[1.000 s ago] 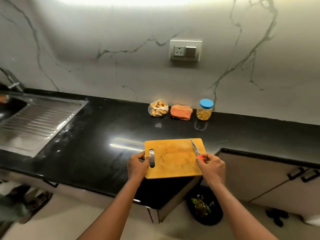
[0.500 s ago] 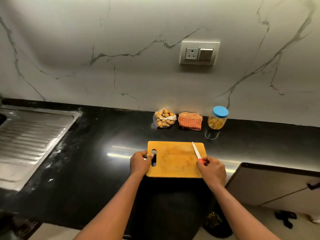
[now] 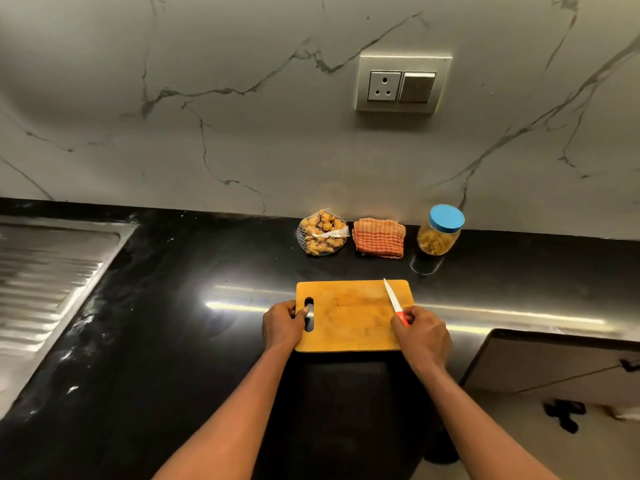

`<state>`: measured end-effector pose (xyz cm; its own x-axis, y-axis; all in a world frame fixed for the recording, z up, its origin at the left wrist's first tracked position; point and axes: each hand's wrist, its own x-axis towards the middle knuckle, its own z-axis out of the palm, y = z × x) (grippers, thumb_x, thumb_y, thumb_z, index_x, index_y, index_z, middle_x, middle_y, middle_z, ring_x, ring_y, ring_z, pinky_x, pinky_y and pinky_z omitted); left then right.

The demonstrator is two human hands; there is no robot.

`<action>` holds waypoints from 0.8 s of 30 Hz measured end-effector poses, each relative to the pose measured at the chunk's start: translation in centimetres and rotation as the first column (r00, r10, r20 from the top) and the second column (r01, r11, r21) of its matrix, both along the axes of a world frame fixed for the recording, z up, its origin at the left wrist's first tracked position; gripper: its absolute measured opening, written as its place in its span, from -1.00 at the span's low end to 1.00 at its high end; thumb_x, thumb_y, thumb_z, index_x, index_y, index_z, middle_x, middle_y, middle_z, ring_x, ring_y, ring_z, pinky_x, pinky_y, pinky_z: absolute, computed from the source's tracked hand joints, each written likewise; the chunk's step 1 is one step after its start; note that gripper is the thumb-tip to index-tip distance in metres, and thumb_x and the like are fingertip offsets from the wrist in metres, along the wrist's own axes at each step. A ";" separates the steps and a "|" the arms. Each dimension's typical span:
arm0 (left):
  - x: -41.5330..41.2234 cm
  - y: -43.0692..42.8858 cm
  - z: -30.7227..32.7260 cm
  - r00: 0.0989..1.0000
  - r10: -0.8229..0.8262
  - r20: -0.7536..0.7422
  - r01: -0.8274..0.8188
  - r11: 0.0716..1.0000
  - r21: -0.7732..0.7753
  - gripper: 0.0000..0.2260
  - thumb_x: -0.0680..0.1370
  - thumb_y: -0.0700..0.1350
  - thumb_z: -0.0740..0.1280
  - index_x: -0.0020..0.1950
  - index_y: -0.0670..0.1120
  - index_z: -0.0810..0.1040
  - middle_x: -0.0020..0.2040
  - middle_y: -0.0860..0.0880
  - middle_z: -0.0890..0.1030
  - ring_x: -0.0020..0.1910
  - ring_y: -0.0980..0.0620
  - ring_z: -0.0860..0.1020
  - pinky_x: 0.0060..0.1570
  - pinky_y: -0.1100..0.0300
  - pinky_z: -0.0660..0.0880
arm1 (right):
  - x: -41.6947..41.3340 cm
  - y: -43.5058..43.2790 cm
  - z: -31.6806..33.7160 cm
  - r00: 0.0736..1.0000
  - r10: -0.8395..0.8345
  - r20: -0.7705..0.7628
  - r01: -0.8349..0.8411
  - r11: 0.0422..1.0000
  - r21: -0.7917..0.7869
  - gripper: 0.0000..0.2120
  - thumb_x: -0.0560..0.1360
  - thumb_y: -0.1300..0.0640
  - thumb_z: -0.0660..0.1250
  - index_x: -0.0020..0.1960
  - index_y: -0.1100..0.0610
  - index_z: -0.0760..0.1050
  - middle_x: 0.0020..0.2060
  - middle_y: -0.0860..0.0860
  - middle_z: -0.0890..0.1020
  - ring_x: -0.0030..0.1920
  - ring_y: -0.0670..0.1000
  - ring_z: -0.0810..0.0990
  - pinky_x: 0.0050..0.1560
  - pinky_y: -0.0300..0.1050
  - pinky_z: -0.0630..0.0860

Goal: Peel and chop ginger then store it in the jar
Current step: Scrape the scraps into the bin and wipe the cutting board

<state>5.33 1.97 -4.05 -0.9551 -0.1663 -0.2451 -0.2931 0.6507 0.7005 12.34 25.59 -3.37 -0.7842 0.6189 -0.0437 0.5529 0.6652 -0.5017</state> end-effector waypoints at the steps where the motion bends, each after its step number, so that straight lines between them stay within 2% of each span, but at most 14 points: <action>1: -0.1 0.0 -0.1 1.000 -0.007 0.006 0.007 1.000 -0.028 -0.84 0.54 0.04 0.38 -0.15 -0.02 0.66 -0.30 0.02 0.62 -0.26 0.02 0.52 -0.26 0.13 0.45 | -0.1 -0.2 0.0 1.000 -0.002 0.007 0.001 1.000 0.016 -0.77 0.51 -0.05 0.37 0.03 0.08 0.65 -0.14 0.03 0.65 -0.22 0.00 0.49 -0.23 -0.14 0.41; 5: -0.4 0.0 -0.2 1.000 -0.026 0.010 0.027 0.991 -0.132 -0.85 0.52 0.05 0.39 -0.21 0.03 0.58 -0.26 -0.01 0.63 -0.26 0.01 0.52 -0.23 0.08 0.51 | -0.3 -0.6 -0.2 0.999 -0.028 0.021 0.027 0.999 0.024 -0.74 0.52 -0.05 0.35 0.08 0.08 0.66 -0.11 0.05 0.65 -0.17 0.04 0.55 -0.22 -0.14 0.39; 9: -0.8 -0.2 0.0 0.999 -0.051 0.019 0.053 0.985 -0.164 -0.80 0.50 0.06 0.41 -0.21 -0.05 0.64 -0.34 0.02 0.58 -0.33 0.04 0.50 -0.37 0.18 0.39 | -0.6 -1.2 -0.2 0.997 -0.071 0.032 0.070 0.997 0.042 -0.75 0.51 -0.02 0.36 0.08 0.09 0.66 -0.10 0.08 0.66 -0.13 0.11 0.60 -0.20 -0.12 0.41; 11: -1.0 -0.4 0.0 0.998 -0.047 0.030 0.051 0.987 -0.154 -0.77 0.48 0.06 0.43 -0.27 -0.06 0.63 -0.39 0.02 0.57 -0.36 0.06 0.51 -0.41 0.19 0.38 | -0.7 -1.4 -0.1 0.995 -0.092 0.042 0.090 0.995 0.039 -0.77 0.52 -0.01 0.36 0.06 0.10 0.67 -0.12 0.08 0.67 -0.16 0.10 0.58 -0.19 -0.12 0.45; 13: -1.1 -0.6 0.0 0.998 -0.050 0.037 0.054 0.990 -0.132 -0.78 0.46 0.06 0.46 -0.29 -0.05 0.63 -0.40 0.03 0.57 -0.36 0.06 0.53 -0.39 0.19 0.43 | -0.8 -1.6 -0.1 0.993 -0.102 0.058 0.098 0.993 0.068 -0.77 0.51 -0.01 0.37 0.02 0.11 0.68 -0.16 0.08 0.67 -0.10 0.12 0.57 -0.09 -0.05 0.51; 16: -1.2 -1.0 0.1 0.998 -0.042 0.045 0.045 0.997 -0.070 -0.83 0.42 0.07 0.50 -0.20 -0.01 0.66 -0.32 0.06 0.62 -0.28 0.06 0.57 -0.30 0.18 0.50 | -1.2 -2.5 0.1 0.990 -0.121 0.067 0.114 0.989 0.098 -0.75 0.49 -0.04 0.38 0.03 0.10 0.68 -0.15 0.09 0.67 0.03 0.17 0.53 0.00 0.01 0.47; 19: -1.6 -2.0 -0.1 0.999 -0.019 0.046 0.018 1.000 0.015 -0.82 0.40 0.05 0.52 -0.08 -0.01 0.68 -0.25 0.07 0.65 -0.21 0.05 0.61 -0.20 0.19 0.53 | -2.3 -5.2 0.6 0.999 -0.035 0.012 0.036 0.998 -0.056 -0.77 0.49 -0.02 0.39 0.03 0.10 0.68 -0.14 0.06 0.69 -0.08 0.12 0.60 -0.11 -0.07 0.48; 21: -1.9 -2.9 -0.4 0.999 -0.013 0.048 0.007 0.993 0.118 -0.81 0.42 0.00 0.52 -0.02 -0.03 0.69 -0.27 0.06 0.66 -0.26 0.07 0.64 -0.14 0.12 0.61 | -3.3 -8.0 0.9 0.997 0.060 -0.039 -0.066 0.985 -0.159 -0.80 0.46 0.01 0.44 -0.01 0.10 0.68 -0.17 0.02 0.70 -0.16 0.04 0.62 -0.14 -0.10 0.51; 24: -2.2 -3.7 -0.2 0.998 -0.017 0.068 0.001 0.973 0.232 -0.89 0.48 -0.09 0.47 -0.04 -0.08 0.69 -0.30 0.02 0.67 -0.38 0.08 0.64 -0.23 0.13 0.64 | -4.6 -12.3 0.9 0.983 0.166 -0.076 -0.180 0.954 -0.241 -0.83 0.43 0.02 0.46 -0.06 0.09 0.65 -0.23 -0.04 0.68 -0.23 -0.06 0.60 -0.21 -0.17 0.49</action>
<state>3.09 -1.78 -4.27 -0.9359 -0.0887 -0.3410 -0.3406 0.4759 0.8109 7.69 13.33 -2.46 -0.8837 0.4491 -0.1315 0.4077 0.6009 -0.6875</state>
